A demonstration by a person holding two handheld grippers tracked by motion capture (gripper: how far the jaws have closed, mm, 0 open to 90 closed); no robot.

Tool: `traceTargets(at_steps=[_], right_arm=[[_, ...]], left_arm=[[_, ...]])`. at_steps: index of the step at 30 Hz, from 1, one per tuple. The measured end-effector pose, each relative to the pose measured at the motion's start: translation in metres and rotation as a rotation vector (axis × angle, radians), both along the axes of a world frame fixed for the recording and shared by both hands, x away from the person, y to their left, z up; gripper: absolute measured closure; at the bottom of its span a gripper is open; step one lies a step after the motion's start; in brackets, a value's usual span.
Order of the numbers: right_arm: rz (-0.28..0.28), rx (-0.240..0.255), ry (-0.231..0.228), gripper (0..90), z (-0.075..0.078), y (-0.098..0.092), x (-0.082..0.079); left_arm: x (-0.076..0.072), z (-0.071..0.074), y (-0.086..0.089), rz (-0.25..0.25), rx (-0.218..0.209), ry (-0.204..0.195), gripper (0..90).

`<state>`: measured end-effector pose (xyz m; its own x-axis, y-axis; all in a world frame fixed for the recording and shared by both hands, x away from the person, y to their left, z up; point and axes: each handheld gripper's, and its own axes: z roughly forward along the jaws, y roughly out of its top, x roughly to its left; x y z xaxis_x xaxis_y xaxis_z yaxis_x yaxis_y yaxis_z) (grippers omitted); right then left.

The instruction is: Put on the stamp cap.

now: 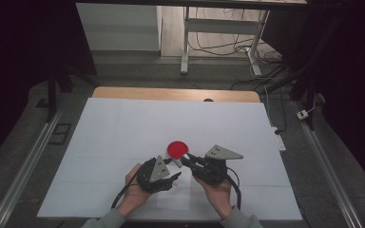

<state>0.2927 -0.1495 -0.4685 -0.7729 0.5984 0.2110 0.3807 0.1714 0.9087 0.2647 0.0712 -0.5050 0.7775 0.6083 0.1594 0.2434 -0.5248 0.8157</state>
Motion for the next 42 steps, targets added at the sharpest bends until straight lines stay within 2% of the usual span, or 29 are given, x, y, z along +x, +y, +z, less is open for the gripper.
traceTargets(at_steps=[7, 11, 21, 32, 42], right_arm=[[-0.006, -0.001, -0.009, 75.8, 0.001, -0.008, 0.004], [-0.014, -0.005, -0.014, 75.8, 0.002, -0.013, 0.006], [-0.004, -0.032, -0.053, 75.7, 0.003, -0.019, 0.008], [0.004, -0.065, -0.078, 75.7, 0.005, -0.024, 0.011], [-0.002, -0.069, -0.081, 75.7, 0.007, -0.031, 0.016]], left_arm=[[-0.002, 0.004, 0.022, -0.006, -0.038, 0.097, 32.9], [-0.007, 0.006, 0.041, -0.003, -0.065, 0.120, 32.6], [-0.015, 0.010, 0.082, 0.051, -0.093, 0.149, 32.4], [-0.027, 0.005, 0.119, 0.123, -0.108, 0.169, 32.4], [-0.031, 0.001, 0.135, 0.159, -0.111, 0.179, 32.4]])
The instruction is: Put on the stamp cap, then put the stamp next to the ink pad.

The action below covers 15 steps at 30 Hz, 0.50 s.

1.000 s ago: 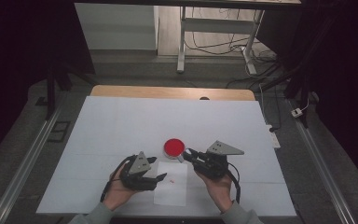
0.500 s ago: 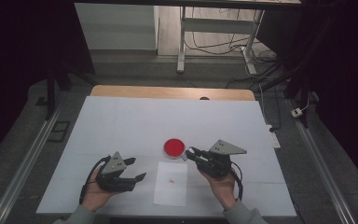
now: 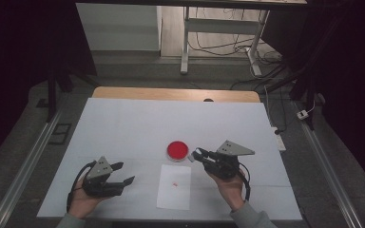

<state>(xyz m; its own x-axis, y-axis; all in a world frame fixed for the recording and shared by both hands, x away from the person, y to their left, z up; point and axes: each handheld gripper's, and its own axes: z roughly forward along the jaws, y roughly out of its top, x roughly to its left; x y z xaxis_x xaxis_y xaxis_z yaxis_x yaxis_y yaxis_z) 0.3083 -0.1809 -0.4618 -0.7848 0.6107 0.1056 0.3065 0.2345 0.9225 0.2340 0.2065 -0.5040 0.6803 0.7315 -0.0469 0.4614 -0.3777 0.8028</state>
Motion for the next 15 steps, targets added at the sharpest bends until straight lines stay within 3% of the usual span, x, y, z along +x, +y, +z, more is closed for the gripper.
traceTargets(at_steps=[15], right_arm=[[-0.062, -0.072, -0.012, 75.7, -0.007, -0.015, 0.016]], left_arm=[[0.001, -0.003, 0.001, -0.002, 0.013, 0.017, 32.3]])
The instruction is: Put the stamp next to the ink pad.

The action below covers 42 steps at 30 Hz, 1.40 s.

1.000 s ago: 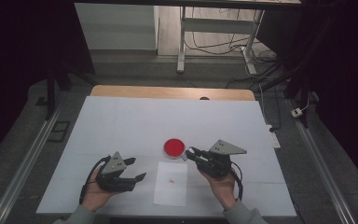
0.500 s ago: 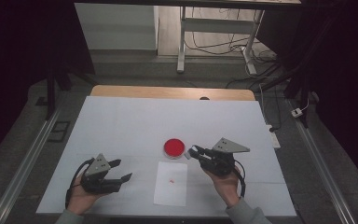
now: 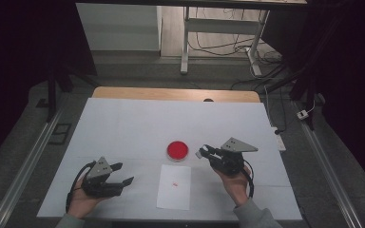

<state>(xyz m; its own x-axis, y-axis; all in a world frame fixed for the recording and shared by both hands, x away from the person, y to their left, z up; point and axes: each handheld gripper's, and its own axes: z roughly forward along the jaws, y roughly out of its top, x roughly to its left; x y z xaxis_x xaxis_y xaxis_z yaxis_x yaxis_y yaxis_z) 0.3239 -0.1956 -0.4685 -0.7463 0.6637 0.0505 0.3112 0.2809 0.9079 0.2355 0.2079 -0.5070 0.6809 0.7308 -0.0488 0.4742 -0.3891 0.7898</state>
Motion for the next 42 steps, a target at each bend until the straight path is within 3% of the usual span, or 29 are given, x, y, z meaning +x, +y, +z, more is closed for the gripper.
traceTargets(at_steps=[8, 14, 24, 28, 36, 42], right_arm=[[-0.024, -0.066, 0.018, 75.6, -0.014, 0.000, 0.016], [-0.012, -0.088, 0.036, 75.5, -0.026, 0.013, 0.029], [0.001, -0.186, 0.088, 75.2, -0.040, 0.026, 0.039], [0.001, -0.191, 0.082, 74.0, -0.041, 0.028, 0.039], [-0.002, -0.204, 0.083, 62.2, -0.043, 0.030, 0.040], [-0.002, -0.167, 0.076, 53.5, -0.039, 0.025, 0.038]], left_arm=[[0.002, -0.001, 0.001, 0.000, 0.004, 0.006, 32.3], [0.002, -0.001, 0.001, 0.000, 0.005, 0.006, 32.2], [0.001, -0.002, 0.002, 0.000, 0.007, 0.012, 32.0], [0.001, -0.002, 0.002, -0.001, 0.008, 0.012, 32.0], [0.002, -0.002, 0.002, -0.001, 0.010, 0.012, 31.8], [0.001, -0.002, 0.003, 0.004, 0.010, 0.012, 31.7]])
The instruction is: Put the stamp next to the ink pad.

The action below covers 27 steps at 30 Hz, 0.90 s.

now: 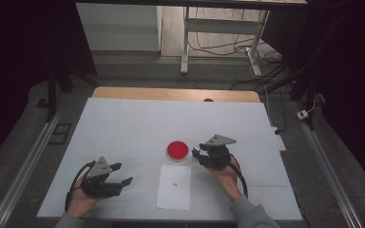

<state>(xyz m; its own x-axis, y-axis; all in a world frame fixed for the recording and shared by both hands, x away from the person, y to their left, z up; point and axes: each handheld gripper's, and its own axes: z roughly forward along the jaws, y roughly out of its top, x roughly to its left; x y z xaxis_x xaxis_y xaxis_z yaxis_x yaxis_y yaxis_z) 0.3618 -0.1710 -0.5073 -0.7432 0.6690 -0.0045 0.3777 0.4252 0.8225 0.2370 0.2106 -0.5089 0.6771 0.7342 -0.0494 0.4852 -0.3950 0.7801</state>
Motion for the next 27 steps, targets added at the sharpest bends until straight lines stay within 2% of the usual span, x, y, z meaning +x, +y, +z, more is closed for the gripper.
traceTargets(at_steps=[6, 12, 20, 27], right_arm=[[0.042, 0.033, -0.016, 47.4, 0.007, -0.016, -0.010], [0.050, 0.062, -0.072, 45.9, 0.016, -0.039, -0.028], [0.053, 0.055, -0.118, 45.9, 0.018, -0.073, -0.052], [0.030, 0.054, -0.132, 45.9, 0.014, -0.104, -0.067]], left_arm=[[0.001, -0.002, 0.002, 0.005, -0.002, 0.008, 31.7], [0.001, -0.003, 0.002, -0.001, -0.001, 0.008, 31.7], [0.000, -0.004, 0.003, -0.009, 0.005, 0.014, 31.6], [-0.001, -0.005, 0.005, -0.007, 0.004, 0.016, 31.6]])
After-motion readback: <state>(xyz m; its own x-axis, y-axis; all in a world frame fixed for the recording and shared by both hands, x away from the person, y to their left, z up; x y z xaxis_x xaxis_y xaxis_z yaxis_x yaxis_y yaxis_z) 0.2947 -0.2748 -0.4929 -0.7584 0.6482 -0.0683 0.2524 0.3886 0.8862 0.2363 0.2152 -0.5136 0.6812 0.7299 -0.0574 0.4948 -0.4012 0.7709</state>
